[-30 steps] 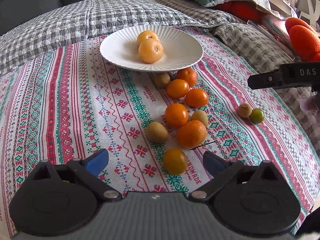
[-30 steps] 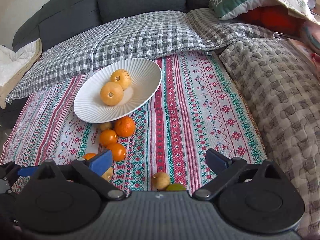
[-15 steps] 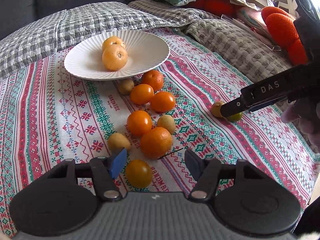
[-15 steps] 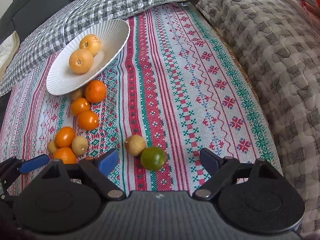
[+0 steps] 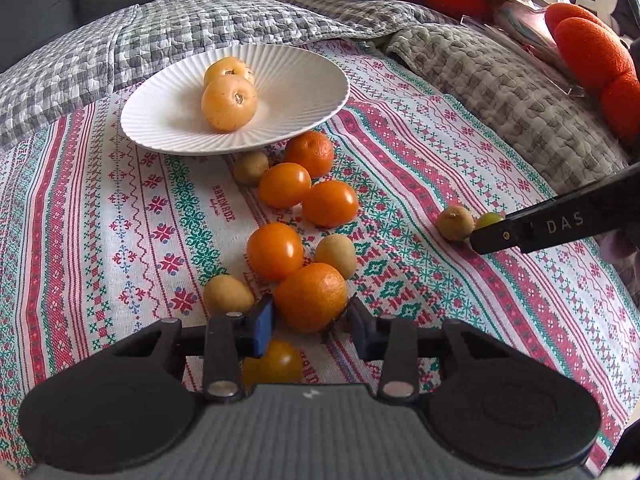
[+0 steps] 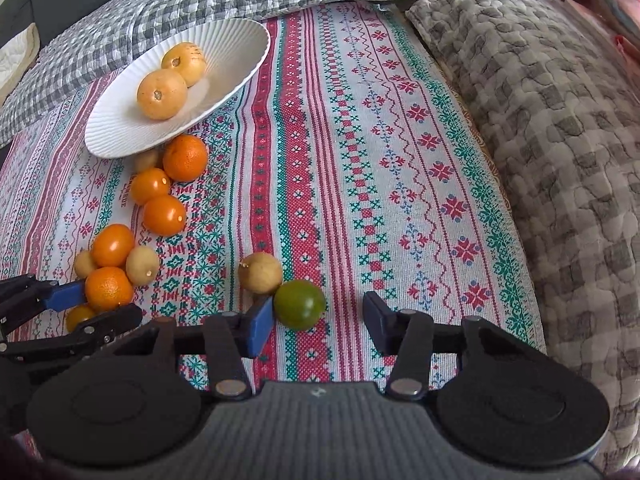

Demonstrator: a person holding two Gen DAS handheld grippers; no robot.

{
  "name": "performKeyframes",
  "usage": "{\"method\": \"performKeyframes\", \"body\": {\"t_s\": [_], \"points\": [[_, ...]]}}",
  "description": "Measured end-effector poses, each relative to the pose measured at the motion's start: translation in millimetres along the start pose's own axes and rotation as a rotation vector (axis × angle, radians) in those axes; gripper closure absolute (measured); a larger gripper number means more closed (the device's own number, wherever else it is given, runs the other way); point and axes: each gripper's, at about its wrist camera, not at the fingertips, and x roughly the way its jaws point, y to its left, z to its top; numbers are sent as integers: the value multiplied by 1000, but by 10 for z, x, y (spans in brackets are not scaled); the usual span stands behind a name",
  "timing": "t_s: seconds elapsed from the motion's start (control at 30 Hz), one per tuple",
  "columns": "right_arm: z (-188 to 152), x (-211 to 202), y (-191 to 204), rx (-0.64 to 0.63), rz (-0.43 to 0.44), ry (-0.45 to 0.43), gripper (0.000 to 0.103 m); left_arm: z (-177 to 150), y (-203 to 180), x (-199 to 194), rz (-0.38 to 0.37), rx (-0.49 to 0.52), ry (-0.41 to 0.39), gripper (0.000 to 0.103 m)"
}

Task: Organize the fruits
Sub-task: 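Grasp an orange tangerine with the left tool while the right tool grasps a green lime, then carry the tangerine and lime onto the white plate and open both tools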

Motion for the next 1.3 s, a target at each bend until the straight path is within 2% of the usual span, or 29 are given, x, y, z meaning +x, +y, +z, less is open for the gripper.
{"method": "performKeyframes", "body": {"t_s": [0.07,0.17,0.7,0.93,1.3], "points": [[-6,-3,8,-13,-5,-1,73,12,-3,9,5,-2,2,78],[-6,-7,-3,-16,-6,-1,79,21,-3,14,8,-7,4,78],[20,-137,-56,28,32,-40,80,50,1,-78,-21,-17,0,79],[106,-232,-89,78,105,-81,80,107,1,-257,-43,-21,-42,80],[346,-309,34,138,208,-140,80,263,137,-342,-37,-102,-85,80]]}}
